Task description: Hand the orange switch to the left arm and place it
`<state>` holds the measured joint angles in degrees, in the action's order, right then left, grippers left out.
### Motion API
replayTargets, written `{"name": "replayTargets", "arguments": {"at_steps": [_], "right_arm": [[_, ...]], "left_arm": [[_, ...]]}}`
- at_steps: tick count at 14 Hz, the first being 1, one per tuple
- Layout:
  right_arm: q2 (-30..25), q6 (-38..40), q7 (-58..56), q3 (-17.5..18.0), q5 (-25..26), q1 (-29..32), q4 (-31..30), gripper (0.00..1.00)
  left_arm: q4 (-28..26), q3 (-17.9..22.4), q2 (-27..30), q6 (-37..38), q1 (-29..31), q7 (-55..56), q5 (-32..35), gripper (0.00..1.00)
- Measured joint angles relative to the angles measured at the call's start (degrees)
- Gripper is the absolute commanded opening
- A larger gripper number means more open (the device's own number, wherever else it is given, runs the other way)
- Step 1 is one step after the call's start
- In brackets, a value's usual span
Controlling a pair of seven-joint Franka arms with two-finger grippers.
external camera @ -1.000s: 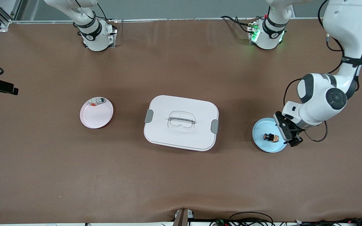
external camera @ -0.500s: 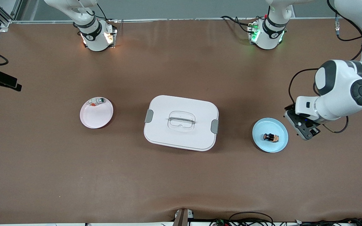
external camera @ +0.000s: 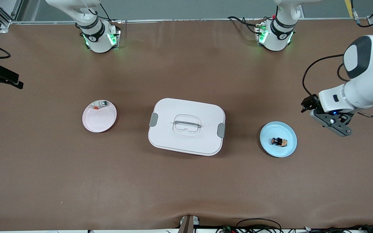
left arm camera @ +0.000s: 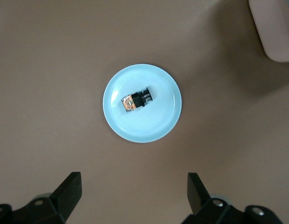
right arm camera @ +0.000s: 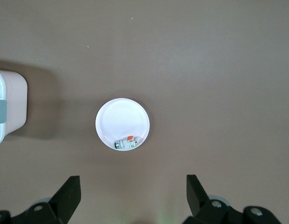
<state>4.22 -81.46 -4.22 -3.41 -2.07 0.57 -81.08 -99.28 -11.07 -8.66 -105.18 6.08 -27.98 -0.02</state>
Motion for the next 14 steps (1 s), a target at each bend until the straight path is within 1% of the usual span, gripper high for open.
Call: {"name": "replayTargets", "arguments": {"at_steps": [2, 3, 9, 12, 14], "right_arm": [[0.0, -0.1, 0.0, -0.1, 0.0, 0.0, 0.0, 1.00], [0.0, -0.1, 0.0, -0.1, 0.0, 0.1, 0.0, 1.00], [0.0, -0.1, 0.0, -0.3, 0.0, 0.1, -0.3, 1.00], [0.0, -0.2, 0.0, -0.4, 0.1, 0.1, -0.3, 1.00], [0.0, -0.4, 0.0, -0.4, 0.0, 0.1, -0.3, 1.00]], "left_arm": [[3.4, 0.0, 0.4, 4.6, 0.0, 6.8, 0.0, 1.00], [4.5, -0.1, 0.8, 5.8, 0.0, 10.1, 0.0, 1.00], [5.7, -0.1, 5.5, 10.4, 0.0, 27.2, 0.0, 1.00], [6.1, 0.1, 7.2, 12.2, 0.0, 30.3, 0.0, 1.00], [7.7, 0.4, 7.3, 14.3, 0.1, 30.4, 0.2, 1.00]]}}
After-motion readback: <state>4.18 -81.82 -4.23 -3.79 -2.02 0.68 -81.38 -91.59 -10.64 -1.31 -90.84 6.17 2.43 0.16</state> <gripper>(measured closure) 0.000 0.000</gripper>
